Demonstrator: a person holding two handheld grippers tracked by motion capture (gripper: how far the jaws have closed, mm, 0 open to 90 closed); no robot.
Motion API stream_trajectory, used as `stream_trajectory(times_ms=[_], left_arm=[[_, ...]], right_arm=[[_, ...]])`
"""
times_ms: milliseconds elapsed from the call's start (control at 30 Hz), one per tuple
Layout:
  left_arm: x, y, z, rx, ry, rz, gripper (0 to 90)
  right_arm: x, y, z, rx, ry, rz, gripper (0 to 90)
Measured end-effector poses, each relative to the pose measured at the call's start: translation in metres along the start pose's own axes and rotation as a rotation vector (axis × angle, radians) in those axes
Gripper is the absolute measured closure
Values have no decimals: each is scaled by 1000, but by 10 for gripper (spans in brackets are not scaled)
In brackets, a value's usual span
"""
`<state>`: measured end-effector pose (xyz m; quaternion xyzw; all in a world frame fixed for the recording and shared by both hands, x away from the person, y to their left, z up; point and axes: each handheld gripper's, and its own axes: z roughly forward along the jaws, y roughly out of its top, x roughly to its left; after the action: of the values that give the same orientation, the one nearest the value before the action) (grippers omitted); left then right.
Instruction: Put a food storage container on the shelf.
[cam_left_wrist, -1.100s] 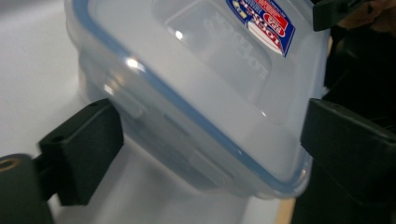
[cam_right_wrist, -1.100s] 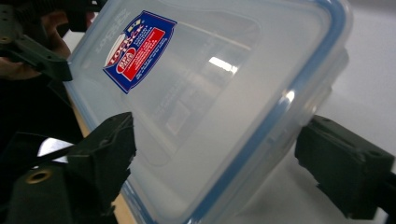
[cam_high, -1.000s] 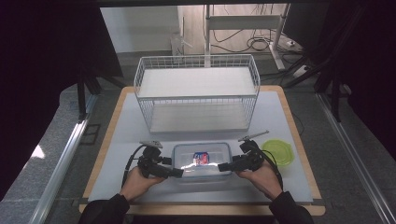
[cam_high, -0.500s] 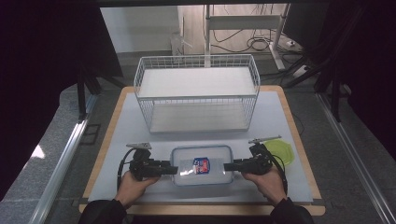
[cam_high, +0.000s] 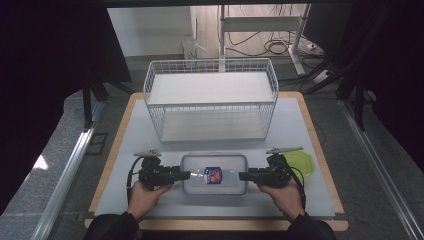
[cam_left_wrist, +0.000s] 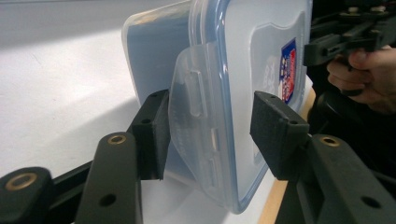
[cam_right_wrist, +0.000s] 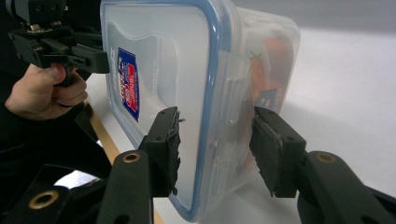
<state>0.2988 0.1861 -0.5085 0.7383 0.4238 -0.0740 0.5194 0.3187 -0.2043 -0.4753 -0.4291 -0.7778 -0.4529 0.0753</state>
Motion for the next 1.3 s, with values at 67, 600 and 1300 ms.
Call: stream_trajectory(times_ms=[67, 600, 1300], left_arm=[[0, 0, 0, 0, 3, 2, 485], [-14, 29, -17, -51, 26, 71, 493], [-32, 88, -46, -92, 61, 139, 493]], right_arm=[[1, 0, 0, -3, -3, -5, 539], [11, 22, -13, -95, 10, -66, 540], [30, 78, -32, -158, 13, -129, 537]])
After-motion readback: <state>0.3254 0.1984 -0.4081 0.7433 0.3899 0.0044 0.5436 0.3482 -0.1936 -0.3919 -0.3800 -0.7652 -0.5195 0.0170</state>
